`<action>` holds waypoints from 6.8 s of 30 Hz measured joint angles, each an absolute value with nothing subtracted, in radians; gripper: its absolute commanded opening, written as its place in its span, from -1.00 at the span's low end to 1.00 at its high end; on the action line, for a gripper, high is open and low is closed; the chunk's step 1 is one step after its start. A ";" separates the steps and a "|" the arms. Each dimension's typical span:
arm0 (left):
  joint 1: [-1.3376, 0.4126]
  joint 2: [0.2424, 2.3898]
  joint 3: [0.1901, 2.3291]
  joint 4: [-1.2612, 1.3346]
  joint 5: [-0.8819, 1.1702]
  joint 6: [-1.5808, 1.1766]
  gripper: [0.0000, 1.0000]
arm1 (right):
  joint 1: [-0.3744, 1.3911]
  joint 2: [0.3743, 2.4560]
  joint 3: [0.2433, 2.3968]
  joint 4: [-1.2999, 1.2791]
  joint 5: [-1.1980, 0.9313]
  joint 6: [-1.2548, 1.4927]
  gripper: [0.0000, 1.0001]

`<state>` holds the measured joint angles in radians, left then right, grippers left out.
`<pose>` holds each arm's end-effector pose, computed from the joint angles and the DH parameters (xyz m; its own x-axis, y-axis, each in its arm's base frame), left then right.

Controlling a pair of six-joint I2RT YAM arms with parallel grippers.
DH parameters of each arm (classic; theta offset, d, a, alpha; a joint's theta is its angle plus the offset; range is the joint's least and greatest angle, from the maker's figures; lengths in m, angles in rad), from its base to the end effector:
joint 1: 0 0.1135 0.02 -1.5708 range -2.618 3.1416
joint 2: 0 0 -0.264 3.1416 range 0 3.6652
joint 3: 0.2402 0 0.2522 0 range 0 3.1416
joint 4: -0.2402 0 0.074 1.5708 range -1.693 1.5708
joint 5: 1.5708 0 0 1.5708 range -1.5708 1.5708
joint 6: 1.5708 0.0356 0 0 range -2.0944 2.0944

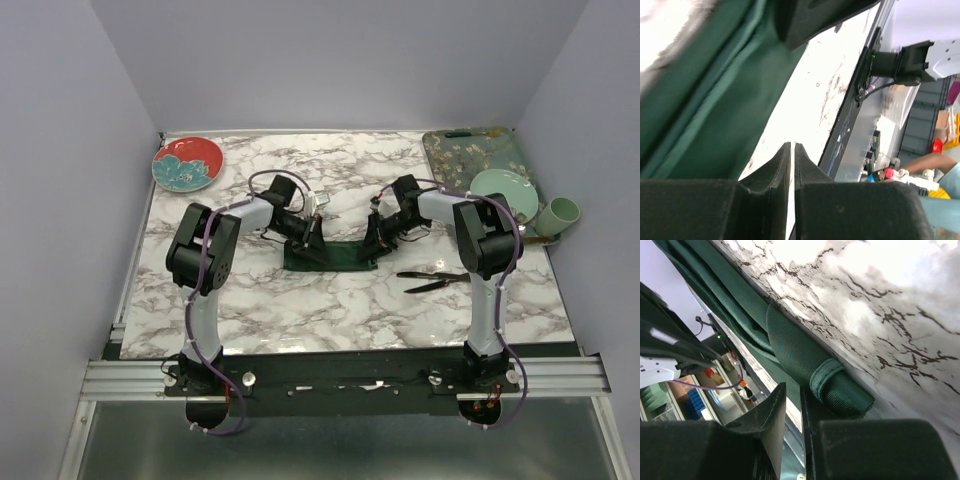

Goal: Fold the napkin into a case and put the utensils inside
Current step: Smooth out the smaller rectangle-folded napkin at the center of the board, then pick up the smaller rectangle-folded napkin from the center of the board.

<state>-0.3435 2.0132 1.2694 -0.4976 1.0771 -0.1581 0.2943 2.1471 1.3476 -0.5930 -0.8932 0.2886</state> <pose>0.3504 -0.1586 0.1444 -0.9472 0.2596 -0.1883 0.2822 0.3961 -0.8738 0.3697 0.1410 0.1063 -0.9923 -0.1143 0.0482 -0.0330 0.6180 0.7855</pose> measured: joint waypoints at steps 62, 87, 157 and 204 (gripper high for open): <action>-0.348 1.978 1.237 -0.400 1.052 -0.168 -0.38 | 0.348 1.886 1.393 -0.576 -0.819 0.211 -0.46; -0.532 2.035 1.117 0.114 0.752 -0.654 -0.60 | 0.287 2.114 1.438 -0.525 -0.634 0.252 -0.54; -0.344 2.064 1.099 0.182 0.977 -0.719 -0.11 | 0.299 2.056 1.337 -0.556 -0.699 0.219 -0.47; -0.091 1.383 1.071 -0.343 0.649 0.085 0.82 | 0.396 2.331 2.024 -1.117 -0.860 -0.603 0.28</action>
<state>-0.0906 1.3830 1.0706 -0.3431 0.6491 0.0849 0.3962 2.3306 2.0235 -1.1168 -0.8604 -0.6029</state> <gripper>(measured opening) 0.913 0.641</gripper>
